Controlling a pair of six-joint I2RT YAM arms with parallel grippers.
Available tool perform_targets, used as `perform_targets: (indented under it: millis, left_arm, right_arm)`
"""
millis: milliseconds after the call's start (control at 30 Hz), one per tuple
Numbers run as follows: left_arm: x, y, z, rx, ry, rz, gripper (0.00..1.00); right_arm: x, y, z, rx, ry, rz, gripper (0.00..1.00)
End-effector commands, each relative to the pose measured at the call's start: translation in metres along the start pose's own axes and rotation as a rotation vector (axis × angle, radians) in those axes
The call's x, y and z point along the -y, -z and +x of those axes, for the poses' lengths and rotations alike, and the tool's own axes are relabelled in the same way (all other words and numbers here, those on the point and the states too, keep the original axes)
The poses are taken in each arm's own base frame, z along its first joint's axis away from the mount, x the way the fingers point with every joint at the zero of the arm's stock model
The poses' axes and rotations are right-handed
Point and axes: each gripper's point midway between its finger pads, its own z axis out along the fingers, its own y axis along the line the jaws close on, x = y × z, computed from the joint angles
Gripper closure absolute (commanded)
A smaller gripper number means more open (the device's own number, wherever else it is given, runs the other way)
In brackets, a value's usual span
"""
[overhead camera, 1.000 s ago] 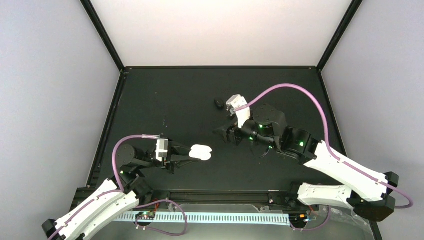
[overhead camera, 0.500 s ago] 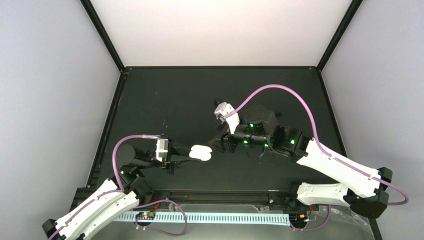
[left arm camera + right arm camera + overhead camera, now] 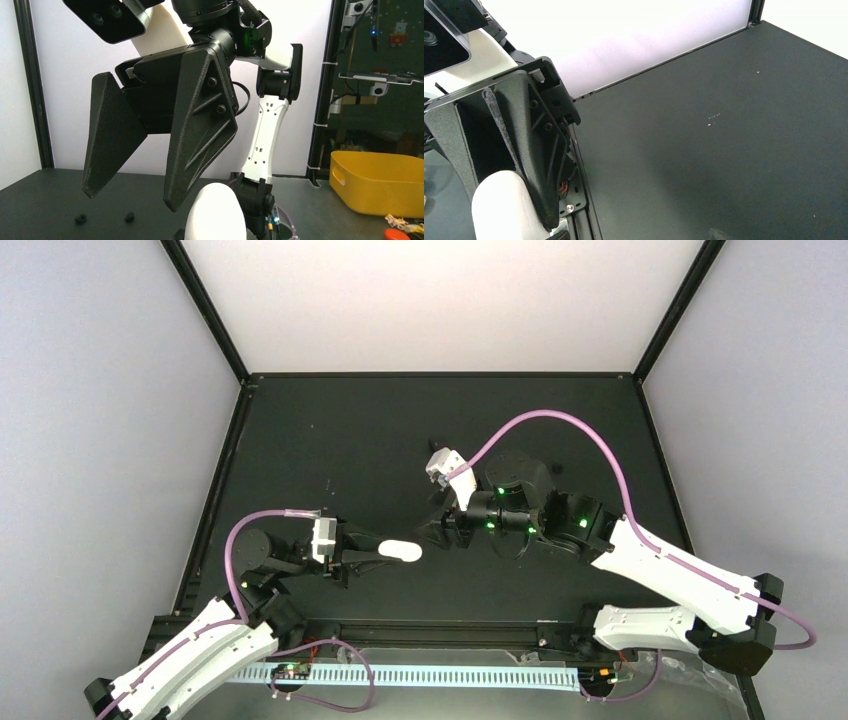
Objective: Insert the wireless bluetooth earbuds into the charging case
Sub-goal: Close the charging case.
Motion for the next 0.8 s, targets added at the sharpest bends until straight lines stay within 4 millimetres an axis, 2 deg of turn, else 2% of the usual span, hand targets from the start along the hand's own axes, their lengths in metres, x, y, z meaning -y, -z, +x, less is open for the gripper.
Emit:
perform_targets:
  millis: [0, 267, 367, 500, 667, 733, 767]
  left_arm:
    - [0.006, 0.000, -0.009, 0.028, -0.029, 0.026, 0.98]
    - [0.005, -0.001, -0.009, 0.027, -0.031, 0.024, 0.99]
    - [0.005, -0.001, -0.009, 0.026, -0.030, 0.024, 0.99]
    - [0.005, -0.001, -0.009, 0.027, -0.028, 0.025, 0.98]
    - [0.006, -0.001, -0.009, 0.028, -0.025, 0.036, 0.99]
    - [0.004, -0.002, -0.007, 0.021, -0.017, 0.025, 0.98]
    - [0.000, -0.002, -0.005, 0.013, -0.008, 0.006, 0.98]
  right_arm:
    - [-0.002, 0.004, -0.007, 0.014, 0.010, -0.009, 0.29]
    - [-0.001, 0.006, -0.009, 0.023, 0.017, 0.001, 0.29]
    - [0.000, 0.017, -0.020, 0.086, 0.024, 0.021, 0.29]
    - [-0.029, 0.045, -0.039, 0.220, 0.077, -0.120, 0.28]
    - [-0.046, 0.040, -0.026, 0.165, 0.097, -0.229, 0.29]
    - [-0.040, 0.039, -0.023, 0.173, 0.086, -0.202, 0.30]
    - [-0.030, 0.039, -0.024, 0.197, 0.074, -0.141, 0.30]
